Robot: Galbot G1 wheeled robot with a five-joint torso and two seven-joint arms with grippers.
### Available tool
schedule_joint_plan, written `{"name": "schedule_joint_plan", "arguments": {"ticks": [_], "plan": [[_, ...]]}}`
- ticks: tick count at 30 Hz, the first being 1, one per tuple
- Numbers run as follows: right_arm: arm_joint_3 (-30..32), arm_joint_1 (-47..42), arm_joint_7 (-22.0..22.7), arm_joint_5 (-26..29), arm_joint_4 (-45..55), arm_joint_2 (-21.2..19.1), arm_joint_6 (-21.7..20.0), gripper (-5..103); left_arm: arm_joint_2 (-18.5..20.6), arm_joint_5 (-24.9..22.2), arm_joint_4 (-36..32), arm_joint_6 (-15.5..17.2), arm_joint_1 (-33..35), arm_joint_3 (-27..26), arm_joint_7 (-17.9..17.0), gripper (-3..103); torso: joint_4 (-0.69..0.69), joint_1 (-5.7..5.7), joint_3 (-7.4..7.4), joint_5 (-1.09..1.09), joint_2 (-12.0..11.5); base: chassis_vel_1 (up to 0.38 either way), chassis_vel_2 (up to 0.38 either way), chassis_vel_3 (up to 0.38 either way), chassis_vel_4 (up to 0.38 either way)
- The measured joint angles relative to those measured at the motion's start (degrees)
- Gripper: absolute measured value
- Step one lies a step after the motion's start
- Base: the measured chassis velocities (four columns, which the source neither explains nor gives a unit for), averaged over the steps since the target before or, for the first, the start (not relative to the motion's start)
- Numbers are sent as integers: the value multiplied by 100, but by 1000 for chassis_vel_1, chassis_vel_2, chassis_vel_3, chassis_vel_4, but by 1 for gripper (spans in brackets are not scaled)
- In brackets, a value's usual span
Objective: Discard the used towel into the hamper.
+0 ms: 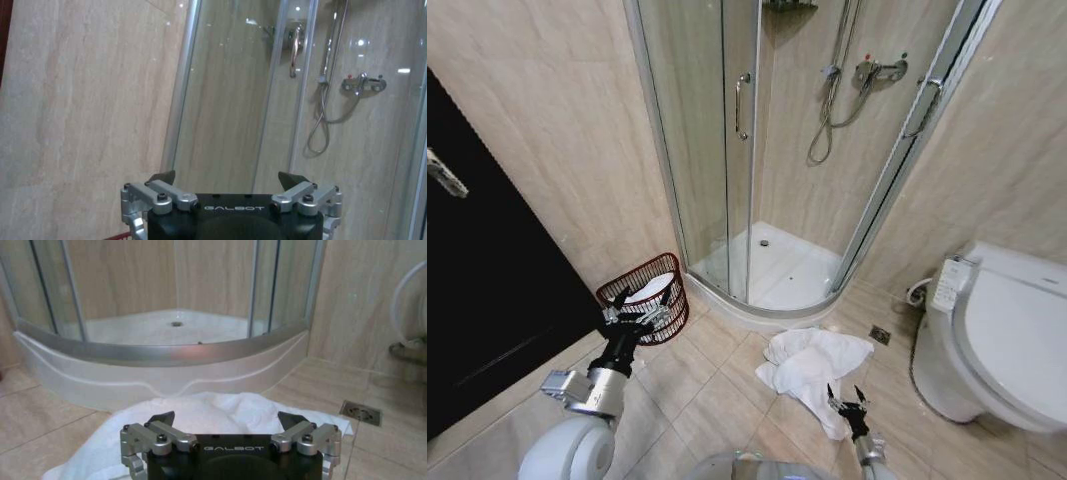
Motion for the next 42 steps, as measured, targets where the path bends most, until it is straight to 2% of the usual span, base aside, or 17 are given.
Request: {"name": "schedule_joint_plan", "arguments": {"ticks": [1, 3, 4, 9, 14, 21, 31, 33, 34, 35, 37, 38, 41, 42], "plan": [[0, 0, 0, 0, 0, 0, 0, 100, 0, 0, 0, 0, 0, 0, 0, 100, 0, 0, 0, 0, 0, 0, 0, 0, 0], [17, 169, 17, -51, -294, -12, 353, 100, 0, 0, 0, 0, 0, 0, 0, 100, 1, -28, -45, 2, -72, 0, 0, 0, 0], [14, 182, 43, -124, -300, -14, 401, 100, 0, 0, 0, 0, 0, 0, 0, 100, 0, -43, -64, 0, -106, 0, 0, 0, 0], [12, 231, 85, -222, -306, -19, 513, 100, 0, 0, 0, 0, 0, 0, 0, 100, 0, -76, -116, 1, -193, 0, 0, 0, 0], [80, 368, 97, -566, -568, -59, 647, 100, 0, 0, 0, 0, 0, 0, 0, 100, 0, -132, -198, 0, -330, 0, 0, 0, 0], [131, 413, 117, -795, -648, -136, 646, 100, 0, 0, 0, 0, 0, 0, 0, 100, 0, -202, -294, 0, -496, 0, 0, 0, 0], [157, 474, 216, -692, -588, -318, 257, 100, 0, 0, 0, 0, 0, 0, 0, 100, 0, -292, -442, 2, -734, 0, 0, 0, 0], [159, 411, 145, -704, -454, -332, 138, 100, 0, 0, 0, 0, 0, 0, 0, 100, 1, -301, -458, 2, -759, 0, 0, 0, 0], [156, 305, 54, -683, -219, -348, -106, 100, 0, 0, 0, 0, 0, 0, 0, 100, 1, -313, -475, 2, -788, 0, 0, 0, 0], [150, 164, -58, -534, 118, -360, -446, 100, -1, 0, 0, 0, 0, 0, 0, 100, -1, -326, -495, -3, -820, 0, 0, 0, 0], [119, 29, -287, -170, 550, -359, -871, 100, 0, 0, 0, 0, 0, 0, 0, 100, -1, -349, -535, 0, -881, 0, 0, 0, 0], [119, 29, -287, -170, 550, -359, -871, 100, 0, 0, 0, 0, 0, 0, 0, 100, -1, -349, -535, 0, -881, 0, 0, 0, 0], [89, -218, -553, 59, 1371, -338, -1893, 100, -1, 0, 0, 0, 0, 0, 0, 100, 0, -379, -593, 0, -969, 0, 0, 0, 0], [89, -218, -553, 59, 1371, -338, -1893, 100, -1, 0, 0, 0, 0, 0, 0, 100, 0, -379, -593, 0, -969, 0, 0, 0, 0]]}}
